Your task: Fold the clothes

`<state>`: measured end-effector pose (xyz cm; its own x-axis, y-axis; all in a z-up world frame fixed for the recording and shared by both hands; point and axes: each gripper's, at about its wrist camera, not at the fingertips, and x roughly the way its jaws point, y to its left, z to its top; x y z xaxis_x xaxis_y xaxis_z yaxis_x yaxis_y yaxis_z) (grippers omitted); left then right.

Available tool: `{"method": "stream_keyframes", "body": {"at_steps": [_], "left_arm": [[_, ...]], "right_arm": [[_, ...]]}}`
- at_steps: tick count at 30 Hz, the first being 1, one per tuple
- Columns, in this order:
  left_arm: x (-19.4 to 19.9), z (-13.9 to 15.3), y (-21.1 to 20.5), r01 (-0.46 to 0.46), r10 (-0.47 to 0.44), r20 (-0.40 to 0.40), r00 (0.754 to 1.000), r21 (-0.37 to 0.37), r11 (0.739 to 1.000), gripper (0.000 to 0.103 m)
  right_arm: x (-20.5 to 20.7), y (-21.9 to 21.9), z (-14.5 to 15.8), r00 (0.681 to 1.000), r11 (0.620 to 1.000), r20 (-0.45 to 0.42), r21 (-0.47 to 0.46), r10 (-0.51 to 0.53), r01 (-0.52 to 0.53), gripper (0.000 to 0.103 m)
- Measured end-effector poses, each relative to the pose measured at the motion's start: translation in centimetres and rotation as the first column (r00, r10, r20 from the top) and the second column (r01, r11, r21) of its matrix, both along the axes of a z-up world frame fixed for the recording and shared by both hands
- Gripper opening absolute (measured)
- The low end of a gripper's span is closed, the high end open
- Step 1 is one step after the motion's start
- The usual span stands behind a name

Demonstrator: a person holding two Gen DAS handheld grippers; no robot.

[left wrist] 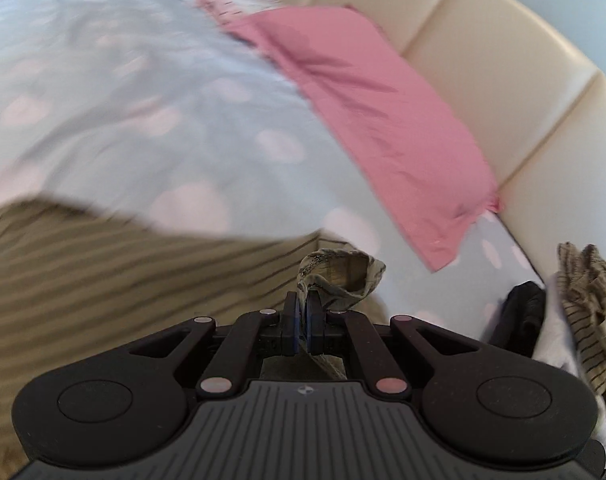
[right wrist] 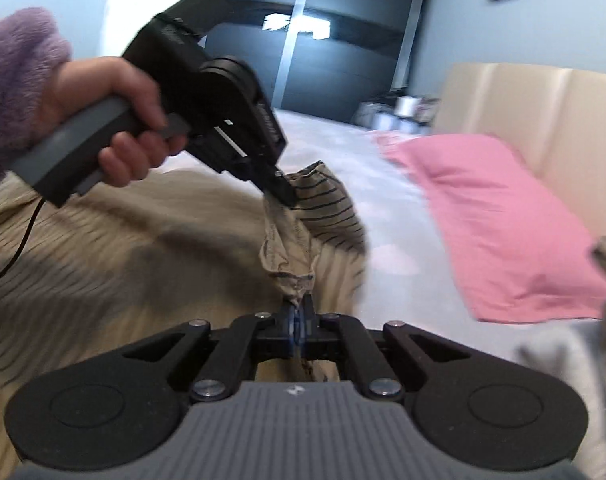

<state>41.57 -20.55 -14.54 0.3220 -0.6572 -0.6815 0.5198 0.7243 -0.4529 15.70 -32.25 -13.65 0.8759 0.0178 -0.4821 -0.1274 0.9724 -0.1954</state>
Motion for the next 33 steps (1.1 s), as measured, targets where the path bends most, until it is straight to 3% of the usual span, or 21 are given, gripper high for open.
{"method": "stream_keyframes", "body": {"at_steps": [4,7,9,11,12,16,17,18,20,23,25,28,30,32,33], "left_arm": [[-0.1,-0.8,2.3,-0.046,0.047,-0.026,0.999,0.028,0.999,0.002],[-0.8,0.5,3.0,-0.047,0.044,0.050,0.998,0.062,0.997,0.013],[-1.3,1.8,2.6,-0.025,0.015,0.121,0.993,0.083,0.996,0.035],[-1.8,2.8,2.0,-0.002,-0.018,0.185,0.983,0.105,0.994,0.049],[-1.8,3.1,1.5,0.002,-0.027,0.207,0.978,0.119,0.993,0.050],[-0.6,2.2,-1.0,0.004,-0.049,0.196,0.979,0.223,0.975,0.050],[-0.2,1.7,-1.5,0.006,-0.054,0.184,0.981,0.251,0.968,0.045],[0.2,1.1,-1.8,0.005,-0.055,0.174,0.983,0.274,0.962,0.023],[0.3,0.7,-1.3,-0.003,-0.044,0.172,0.984,0.268,0.963,0.005],[0.2,0.5,-0.4,-0.020,-0.029,0.184,0.982,0.256,0.967,0.003],[0.0,0.0,-0.4,-0.015,-0.043,0.182,0.982,0.308,0.951,0.003],[0.1,-1.0,-0.2,-0.027,-0.045,0.190,0.981,0.360,0.933,0.004],[0.3,-0.7,0.4,-0.055,-0.011,0.195,0.981,0.334,0.941,0.018],[0.1,0.6,0.7,-0.090,0.021,0.213,0.977,0.318,0.944,0.024],[-0.1,1.3,0.8,-0.104,0.031,0.226,0.974,0.320,0.942,0.024]], "right_arm": [[-0.3,1.6,-0.9,0.991,0.994,-0.079,-0.018,0.109,-0.111,0.003],[0.3,2.4,-2.0,0.981,0.990,-0.146,-0.049,0.125,-0.133,0.003],[0.7,2.5,-2.6,0.976,0.990,-0.181,-0.053,0.121,-0.133,0.003],[0.8,2.6,-2.8,0.972,0.990,-0.200,-0.049,0.120,-0.133,0.003],[0.9,2.6,-2.9,0.972,0.990,-0.203,-0.050,0.121,-0.134,0.003],[1.9,2.8,-3.6,0.971,0.989,-0.206,-0.052,0.125,-0.138,0.003],[2.3,2.8,-3.8,0.971,0.989,-0.205,-0.050,0.125,-0.137,0.004],[2.4,2.8,-3.9,0.972,0.989,-0.202,-0.049,0.124,-0.137,0.004],[2.4,2.9,-3.9,0.975,0.990,-0.185,-0.048,0.123,-0.134,0.003],[2.0,3.3,-3.6,0.980,0.983,-0.135,-0.087,0.148,-0.161,0.003],[1.8,3.8,-3.6,0.976,0.972,-0.147,-0.147,0.161,-0.183,0.003],[1.3,3.7,-3.7,0.963,0.965,-0.188,-0.139,0.195,-0.222,0.008],[0.9,3.6,-3.7,0.952,0.961,-0.212,-0.124,0.219,-0.249,0.009],[0.5,3.4,-3.6,0.941,0.955,-0.236,-0.108,0.244,-0.275,0.016],[0.1,3.0,-3.3,0.936,0.955,-0.243,-0.086,0.255,-0.283,0.025]]}}
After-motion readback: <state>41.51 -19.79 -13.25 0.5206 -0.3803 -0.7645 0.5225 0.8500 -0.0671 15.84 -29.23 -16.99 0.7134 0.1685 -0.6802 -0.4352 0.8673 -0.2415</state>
